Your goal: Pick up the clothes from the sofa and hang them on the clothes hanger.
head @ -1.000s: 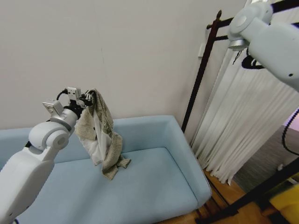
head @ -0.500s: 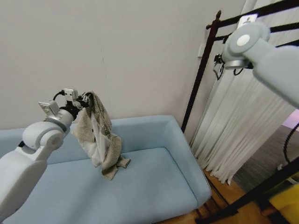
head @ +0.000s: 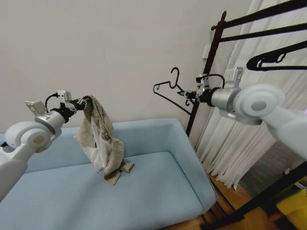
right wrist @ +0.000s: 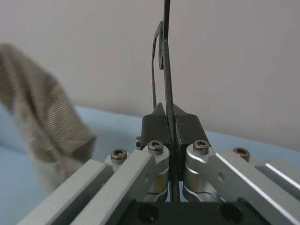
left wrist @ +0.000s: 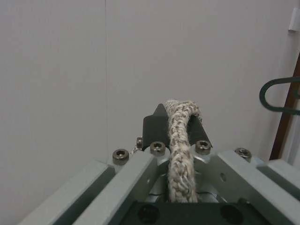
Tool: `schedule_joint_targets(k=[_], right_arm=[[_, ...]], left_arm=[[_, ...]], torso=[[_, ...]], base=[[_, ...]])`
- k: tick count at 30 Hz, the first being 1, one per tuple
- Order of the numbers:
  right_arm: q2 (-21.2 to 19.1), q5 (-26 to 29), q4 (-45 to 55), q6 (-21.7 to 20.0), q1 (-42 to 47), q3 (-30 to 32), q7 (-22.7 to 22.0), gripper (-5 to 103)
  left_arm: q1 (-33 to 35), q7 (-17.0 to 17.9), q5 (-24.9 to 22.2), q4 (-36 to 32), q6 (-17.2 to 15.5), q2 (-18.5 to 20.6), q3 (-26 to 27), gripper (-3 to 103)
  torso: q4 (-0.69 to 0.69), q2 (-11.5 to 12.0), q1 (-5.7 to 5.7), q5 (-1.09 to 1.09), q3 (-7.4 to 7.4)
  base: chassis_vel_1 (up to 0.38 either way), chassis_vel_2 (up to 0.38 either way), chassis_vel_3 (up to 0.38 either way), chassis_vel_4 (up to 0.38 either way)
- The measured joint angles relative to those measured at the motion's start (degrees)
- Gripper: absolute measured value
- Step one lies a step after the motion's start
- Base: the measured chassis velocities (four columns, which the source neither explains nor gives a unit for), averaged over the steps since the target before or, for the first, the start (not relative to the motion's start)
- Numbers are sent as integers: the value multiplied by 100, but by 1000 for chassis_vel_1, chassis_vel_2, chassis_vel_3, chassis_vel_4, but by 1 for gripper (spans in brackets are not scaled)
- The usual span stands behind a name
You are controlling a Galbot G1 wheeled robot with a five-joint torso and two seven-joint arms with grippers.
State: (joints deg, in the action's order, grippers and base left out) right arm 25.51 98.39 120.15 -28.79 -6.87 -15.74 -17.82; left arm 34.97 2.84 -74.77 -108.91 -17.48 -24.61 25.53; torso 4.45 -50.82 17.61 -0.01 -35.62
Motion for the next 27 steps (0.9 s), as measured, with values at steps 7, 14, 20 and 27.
schedule_joint_targets(k=[7, 14, 20, 27], right_arm=[[425, -371, 662, 275, 1100, 353, 400, 2], [1024, -478, 1080, 454, 1274, 165, 327, 2], [1435, -731, 1098, 572, 1276, -221, 119, 2], [1935, -984, 575, 700, 947, -641, -197, 2]], left_arm=[[44, -210, -328, 94, 71, 257, -66, 2], [172, -247, -487, 84, 122, 520, 6, 2], [219, -252, -508, 41, 151, 588, 38, 2], [278, -242, -509, -71, 152, 627, 128, 2]], torso=[[2, 0, 1, 0, 0], [-1, 0, 1, 0, 0], [2, 1, 1, 1, 0], [0, 1, 2, 0, -1]], base=[[0, 0, 0, 0], [0, 0, 0, 0], [0, 0, 0, 0], [0, 0, 0, 0]])
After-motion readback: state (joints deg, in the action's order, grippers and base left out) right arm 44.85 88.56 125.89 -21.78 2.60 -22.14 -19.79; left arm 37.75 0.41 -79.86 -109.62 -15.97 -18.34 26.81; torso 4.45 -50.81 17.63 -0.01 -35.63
